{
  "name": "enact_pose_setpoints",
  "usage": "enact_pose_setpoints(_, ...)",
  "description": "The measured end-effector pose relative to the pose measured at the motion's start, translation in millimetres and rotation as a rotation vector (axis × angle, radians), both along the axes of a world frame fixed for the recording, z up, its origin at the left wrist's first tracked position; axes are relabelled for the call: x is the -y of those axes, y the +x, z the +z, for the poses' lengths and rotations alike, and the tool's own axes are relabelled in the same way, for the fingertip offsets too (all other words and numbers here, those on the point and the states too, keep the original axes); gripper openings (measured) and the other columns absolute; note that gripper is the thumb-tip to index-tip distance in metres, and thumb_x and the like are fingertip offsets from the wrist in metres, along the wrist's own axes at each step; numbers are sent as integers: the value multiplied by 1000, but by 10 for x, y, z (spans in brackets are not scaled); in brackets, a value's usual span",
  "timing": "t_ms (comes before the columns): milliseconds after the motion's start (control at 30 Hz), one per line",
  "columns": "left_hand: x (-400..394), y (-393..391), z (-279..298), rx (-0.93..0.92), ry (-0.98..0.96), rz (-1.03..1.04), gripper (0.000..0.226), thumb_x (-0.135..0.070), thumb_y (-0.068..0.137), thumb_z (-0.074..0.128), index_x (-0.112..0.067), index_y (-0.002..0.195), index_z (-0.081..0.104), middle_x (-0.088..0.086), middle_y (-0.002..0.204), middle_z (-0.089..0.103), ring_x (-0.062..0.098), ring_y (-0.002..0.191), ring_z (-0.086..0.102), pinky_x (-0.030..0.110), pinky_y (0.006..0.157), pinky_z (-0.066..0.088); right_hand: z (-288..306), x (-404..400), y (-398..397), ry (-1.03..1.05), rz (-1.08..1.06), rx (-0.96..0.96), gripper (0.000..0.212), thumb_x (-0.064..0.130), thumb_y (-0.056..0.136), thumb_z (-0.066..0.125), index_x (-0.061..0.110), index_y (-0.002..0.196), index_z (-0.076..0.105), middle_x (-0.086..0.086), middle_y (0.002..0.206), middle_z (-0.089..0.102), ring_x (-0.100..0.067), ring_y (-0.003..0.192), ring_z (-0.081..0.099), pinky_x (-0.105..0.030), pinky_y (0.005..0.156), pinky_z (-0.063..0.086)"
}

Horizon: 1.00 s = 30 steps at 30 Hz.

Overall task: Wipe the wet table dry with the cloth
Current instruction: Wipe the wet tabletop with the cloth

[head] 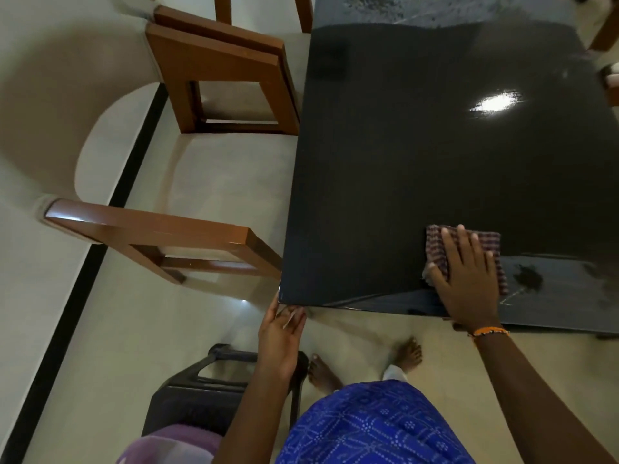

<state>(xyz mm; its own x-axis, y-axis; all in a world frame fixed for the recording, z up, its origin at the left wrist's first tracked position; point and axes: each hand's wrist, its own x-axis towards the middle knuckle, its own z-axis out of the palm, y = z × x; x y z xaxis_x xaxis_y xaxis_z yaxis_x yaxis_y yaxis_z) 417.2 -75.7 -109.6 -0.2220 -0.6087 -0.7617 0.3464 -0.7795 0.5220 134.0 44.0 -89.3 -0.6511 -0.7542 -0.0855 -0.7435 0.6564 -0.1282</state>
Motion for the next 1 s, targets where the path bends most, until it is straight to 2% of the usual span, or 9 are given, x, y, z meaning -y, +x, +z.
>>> enact_pose_setpoints(100, 12, 2, 10, -20, 9, -6, 49, 3, 93, 38, -19, 137, 39, 10, 114, 61, 21, 104, 62, 31, 81, 49, -44, 155, 266, -8, -132, 12, 69, 45, 91, 37, 15, 150, 18, -16, 158, 14, -36, 145, 13, -55, 115, 13)
enact_pose_setpoints(167, 1, 12, 11, -27, 7, -8, 52, 4, 93, 37, -20, 139, 36, 9, 112, 61, 20, 103, 62, 31, 83, 49, -62, 323, 563, -3, -106, 20, 72, 43, 92, 45, 15, 150, 13, -17, 158, 9, -37, 145, 9, -56, 115, 11)
enact_pose_setpoints(367, -123, -12, -80, -69, 55, 17, 44, 2, 93, 35, -11, 134, 40, 14, 113, 62, 22, 99, 63, 33, 82, 49, -53, 949, 1611, 1, 246, 109, 75, 48, 89, 31, 16, 151, 5, -14, 159, 0, -34, 147, -2, -54, 117, 0)
enact_pose_setpoints(500, -299, -27, -119, -104, -32, -31, 29, -18, 97, 33, -15, 109, 60, 8, 108, 65, 20, 100, 59, 35, 85, 47, -82, 1143, 1997, 20, 498, 133, 75, 43, 87, 39, 18, 151, 9, -12, 160, 1, -34, 147, -2, -54, 114, -12)
enact_pose_setpoints(567, -338, -18, -105, -132, -45, -44, 26, -20, 92, 40, -16, 105, 62, 8, 106, 68, 21, 101, 60, 38, 93, 44, -94, 1107, 1961, 2, 616, 108, 72, 39, 87, 44, 20, 150, 16, -11, 159, 7, -33, 147, 5, -52, 113, -11)
enact_pose_setpoints(700, -310, 1, -49, -109, 31, -128, 35, -19, 94, 42, -12, 126, 53, 12, 123, 62, 25, 115, 56, 37, 94, 46, -132, 854, 1611, -58, 777, 82, 64, 43, 90, 40, 28, 149, 20, -3, 159, 16, -25, 147, 10, -45, 117, -2)
enact_pose_setpoints(767, -318, -57, -6, -135, 59, -101, 35, -3, 94, 36, -12, 124, 50, 9, 123, 60, 23, 114, 57, 35, 93, 46, -135, 664, 1380, -69, 752, 57, 64, 45, 89, 37, 29, 148, 21, -2, 158, 18, -23, 147, 11, -44, 118, 3)
enact_pose_setpoints(833, -349, -209, 34, -149, 89, -113, 39, 8, 92, 30, -10, 123, 46, 9, 126, 54, 24, 119, 53, 37, 102, 40, -131, 443, 1107, -77, 694, 34, 65, 46, 86, 37, 31, 148, 23, 0, 158, 20, -20, 146, 13, -44, 119, 8)
enact_pose_setpoints(1000, -467, -606, 30, -144, 161, -219, 37, 13, 91, 27, -7, 115, 46, 13, 122, 52, 28, 126, 45, 38, 104, 35, -131, -260, 380, -13, 418, 0, 72, 42, 83, 39, 36, 149, 11, 3, 159, 12, -17, 147, 8, -39, 118, 3)
